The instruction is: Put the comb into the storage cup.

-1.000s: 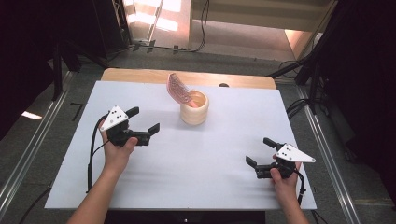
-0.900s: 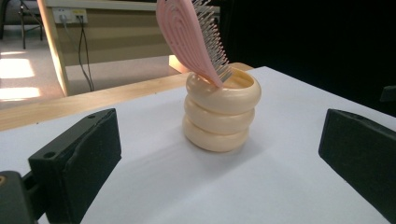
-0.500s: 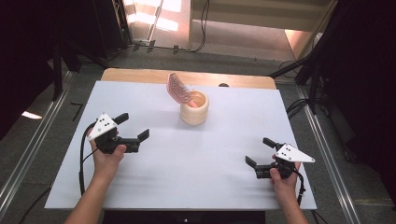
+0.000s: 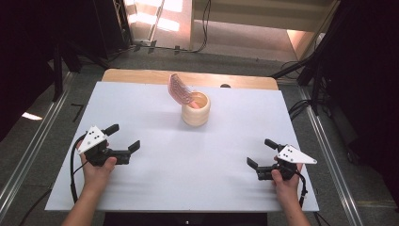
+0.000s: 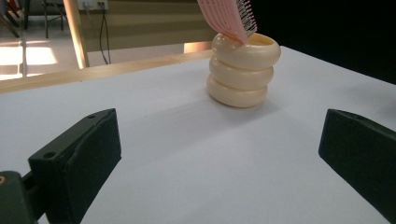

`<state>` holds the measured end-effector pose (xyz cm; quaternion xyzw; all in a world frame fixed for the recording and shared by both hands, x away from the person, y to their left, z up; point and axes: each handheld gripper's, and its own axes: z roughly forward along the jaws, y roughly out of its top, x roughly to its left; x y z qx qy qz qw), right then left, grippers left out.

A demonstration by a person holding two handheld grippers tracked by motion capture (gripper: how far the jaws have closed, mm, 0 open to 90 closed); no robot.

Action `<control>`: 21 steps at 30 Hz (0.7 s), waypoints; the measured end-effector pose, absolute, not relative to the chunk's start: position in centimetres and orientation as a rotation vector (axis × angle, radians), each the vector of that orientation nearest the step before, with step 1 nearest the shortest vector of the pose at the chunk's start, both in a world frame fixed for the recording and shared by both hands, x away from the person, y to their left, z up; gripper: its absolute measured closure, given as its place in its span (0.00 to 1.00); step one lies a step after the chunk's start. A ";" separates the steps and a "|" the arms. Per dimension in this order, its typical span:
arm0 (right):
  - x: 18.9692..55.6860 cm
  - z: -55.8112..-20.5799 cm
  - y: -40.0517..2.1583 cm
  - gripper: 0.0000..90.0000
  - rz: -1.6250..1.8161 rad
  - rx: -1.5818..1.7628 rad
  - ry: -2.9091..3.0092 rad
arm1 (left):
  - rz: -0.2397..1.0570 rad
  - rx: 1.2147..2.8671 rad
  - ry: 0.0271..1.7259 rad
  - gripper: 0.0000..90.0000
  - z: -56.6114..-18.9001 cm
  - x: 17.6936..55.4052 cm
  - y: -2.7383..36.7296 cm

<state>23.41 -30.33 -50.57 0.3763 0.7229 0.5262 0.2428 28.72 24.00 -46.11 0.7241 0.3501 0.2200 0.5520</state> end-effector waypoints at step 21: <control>23.4 -50.5 -30.4 0.00 1.437 1.033 1.967 | 0.557 1.703 0.889 0.00 -47.2 26.5 27.8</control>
